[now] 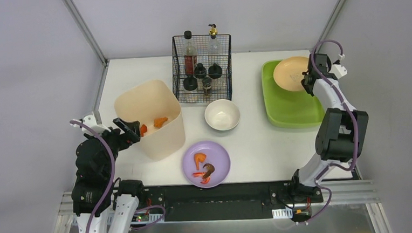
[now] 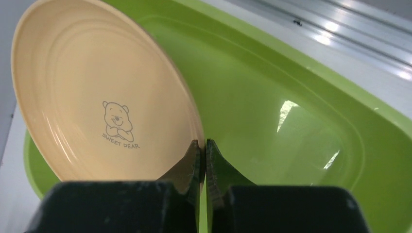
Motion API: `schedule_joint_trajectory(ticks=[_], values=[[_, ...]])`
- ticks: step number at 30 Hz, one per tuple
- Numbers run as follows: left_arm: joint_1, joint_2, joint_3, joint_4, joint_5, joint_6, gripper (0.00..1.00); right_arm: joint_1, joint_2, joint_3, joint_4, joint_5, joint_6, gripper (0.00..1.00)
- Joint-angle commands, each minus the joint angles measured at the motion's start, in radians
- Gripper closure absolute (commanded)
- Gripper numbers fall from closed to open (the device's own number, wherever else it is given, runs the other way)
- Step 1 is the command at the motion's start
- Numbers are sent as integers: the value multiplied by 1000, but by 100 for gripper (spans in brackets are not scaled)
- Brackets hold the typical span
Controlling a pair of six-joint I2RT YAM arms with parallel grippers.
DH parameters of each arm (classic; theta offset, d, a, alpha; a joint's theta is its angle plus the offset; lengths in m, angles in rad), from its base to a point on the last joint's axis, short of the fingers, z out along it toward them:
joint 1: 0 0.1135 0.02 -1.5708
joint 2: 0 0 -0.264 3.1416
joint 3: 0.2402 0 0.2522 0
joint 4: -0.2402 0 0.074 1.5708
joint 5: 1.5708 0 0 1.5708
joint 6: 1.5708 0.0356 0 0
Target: Clear the kitchen counter
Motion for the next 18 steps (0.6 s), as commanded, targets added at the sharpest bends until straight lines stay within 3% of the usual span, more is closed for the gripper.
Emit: schedule_joint_trajectory(ticks=[1,18], values=[[0,22,2,23,20,8,16,-1,54,-1,62,-101,98,100],[4,25,2,20,20,10,16,-29,264,-10,132,-173,184,100]])
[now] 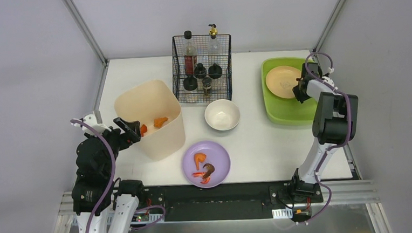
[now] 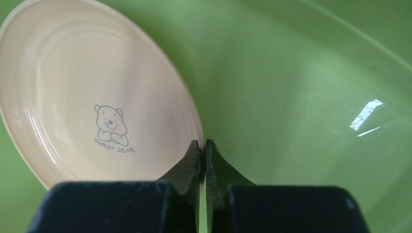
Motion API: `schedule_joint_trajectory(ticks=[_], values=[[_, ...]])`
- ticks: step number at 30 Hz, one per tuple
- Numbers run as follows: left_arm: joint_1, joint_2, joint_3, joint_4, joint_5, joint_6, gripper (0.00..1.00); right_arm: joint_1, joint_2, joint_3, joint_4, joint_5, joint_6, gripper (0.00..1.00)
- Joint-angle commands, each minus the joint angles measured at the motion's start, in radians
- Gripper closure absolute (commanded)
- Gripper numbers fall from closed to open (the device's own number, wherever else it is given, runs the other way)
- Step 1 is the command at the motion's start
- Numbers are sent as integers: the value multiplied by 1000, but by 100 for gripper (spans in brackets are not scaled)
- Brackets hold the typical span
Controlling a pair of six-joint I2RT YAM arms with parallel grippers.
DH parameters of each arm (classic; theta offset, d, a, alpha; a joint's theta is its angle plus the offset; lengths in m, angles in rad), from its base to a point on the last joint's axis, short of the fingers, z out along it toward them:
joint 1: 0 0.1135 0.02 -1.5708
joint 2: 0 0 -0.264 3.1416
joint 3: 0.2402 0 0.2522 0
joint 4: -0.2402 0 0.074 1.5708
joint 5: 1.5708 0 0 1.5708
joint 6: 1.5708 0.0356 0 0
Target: Clear the kitchen counter
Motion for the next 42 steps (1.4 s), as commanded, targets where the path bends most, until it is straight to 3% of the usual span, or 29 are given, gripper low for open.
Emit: schedule_joint_trajectory(ticks=[1,2,5,7,11,16,20,24,29,35,42], values=[[2,12,2,23,18,10,16,-18,35,16,43,-12,46,100],[3,14,2,23,19,10,16,-22,39,14,41,-12,50,100],[4,17,3,23,19,9,16,-28,45,11,34,-19,58,67],[6,18,4,23,20,9,16,-28,40,7,27,-25,64,53],[8,16,4,23,21,9,16,-27,-5,-11,12,-27,70,40],[9,15,3,23,22,9,16,-14,-94,-16,-50,-23,39,36],[8,8,3,23,19,10,16,32,-158,-7,-125,80,-28,33],[9,11,1,22,22,10,16,94,-302,-72,-122,210,-76,30],[9,12,1,22,24,8,16,172,-507,-160,-106,255,-128,28],[9,14,0,21,24,7,16,327,-730,-275,-86,94,-214,28],[9,24,1,20,24,8,12,444,-850,-401,-88,-128,-226,27]])
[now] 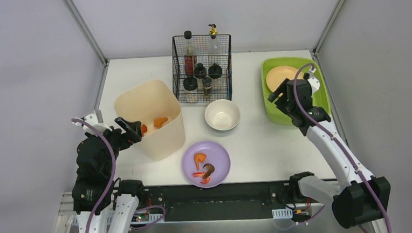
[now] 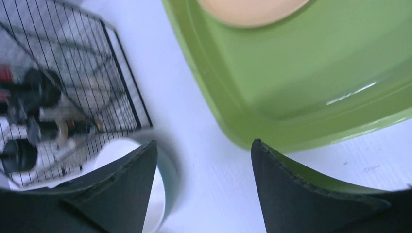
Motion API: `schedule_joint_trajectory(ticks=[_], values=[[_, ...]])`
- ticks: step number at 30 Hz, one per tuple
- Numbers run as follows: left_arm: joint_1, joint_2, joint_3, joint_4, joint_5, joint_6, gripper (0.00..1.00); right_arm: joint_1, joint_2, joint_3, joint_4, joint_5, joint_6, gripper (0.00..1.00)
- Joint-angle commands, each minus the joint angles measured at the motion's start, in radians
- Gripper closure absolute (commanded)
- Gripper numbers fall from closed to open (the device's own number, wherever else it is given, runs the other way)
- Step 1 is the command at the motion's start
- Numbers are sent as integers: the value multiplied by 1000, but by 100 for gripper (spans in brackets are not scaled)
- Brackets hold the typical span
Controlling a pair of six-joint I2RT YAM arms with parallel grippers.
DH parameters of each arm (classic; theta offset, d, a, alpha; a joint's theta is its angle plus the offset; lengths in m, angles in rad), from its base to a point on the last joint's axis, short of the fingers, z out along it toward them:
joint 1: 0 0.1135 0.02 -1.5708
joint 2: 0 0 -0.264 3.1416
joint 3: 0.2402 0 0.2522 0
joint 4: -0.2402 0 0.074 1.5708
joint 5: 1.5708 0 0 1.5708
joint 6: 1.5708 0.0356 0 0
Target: Clear the kitchen counter
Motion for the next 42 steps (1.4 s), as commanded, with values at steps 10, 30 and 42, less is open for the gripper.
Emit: schedule_joint_trajectory(ticks=[10,30,42], values=[[8,28,2,18,7,8,1,315,-81,-195,-50,-296,-30,26],[10,55,4,13,8,6,1,654,14,-499,361,-364,215,28],[10,60,3,13,7,6,1,740,121,-491,435,-329,254,53]])
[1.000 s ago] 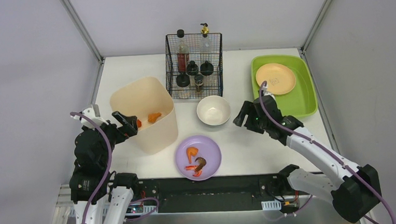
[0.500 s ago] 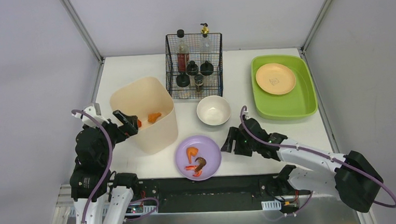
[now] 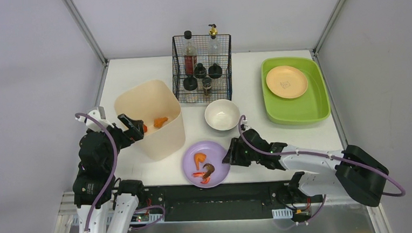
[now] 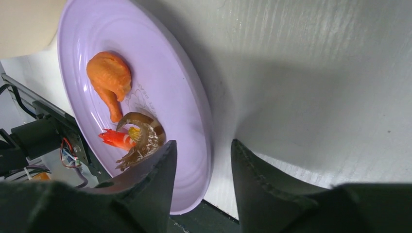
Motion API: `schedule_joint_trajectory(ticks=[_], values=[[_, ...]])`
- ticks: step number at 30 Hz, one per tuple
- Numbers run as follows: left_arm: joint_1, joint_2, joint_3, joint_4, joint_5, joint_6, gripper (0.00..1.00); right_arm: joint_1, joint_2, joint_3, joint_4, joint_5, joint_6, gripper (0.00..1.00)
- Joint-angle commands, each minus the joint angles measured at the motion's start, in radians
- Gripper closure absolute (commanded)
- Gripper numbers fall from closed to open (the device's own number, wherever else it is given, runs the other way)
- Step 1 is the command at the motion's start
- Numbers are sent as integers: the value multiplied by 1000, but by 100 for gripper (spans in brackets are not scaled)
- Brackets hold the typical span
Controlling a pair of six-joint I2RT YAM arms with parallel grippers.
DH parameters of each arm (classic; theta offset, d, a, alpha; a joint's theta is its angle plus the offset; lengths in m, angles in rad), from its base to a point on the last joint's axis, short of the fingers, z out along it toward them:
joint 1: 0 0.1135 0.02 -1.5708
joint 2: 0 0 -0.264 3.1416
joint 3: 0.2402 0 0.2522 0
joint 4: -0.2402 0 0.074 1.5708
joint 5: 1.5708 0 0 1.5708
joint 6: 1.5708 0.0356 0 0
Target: Clear the kitchen counter
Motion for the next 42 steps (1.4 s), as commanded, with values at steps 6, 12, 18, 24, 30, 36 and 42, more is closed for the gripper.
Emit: schedule_joint_trajectory(ticks=[6,12,18,24,30,36,42], values=[[11,11,4,19,7,6,1,10,47,25,1,37,25,81],[11,12,1,19,7,6,1,12,9,31,-42,71,19,100],[11,13,1,19,7,6,1,13,-89,61,-181,121,-2,100],[11,13,1,18,7,4,1,14,-202,121,-336,133,-32,100],[11,-4,2,17,1,0,1,14,-300,235,-505,168,-76,100],[11,-17,3,17,-4,-2,1,13,-334,393,-683,258,-135,100],[11,-40,2,17,-18,-11,2,4,-273,595,-808,313,-193,100]])
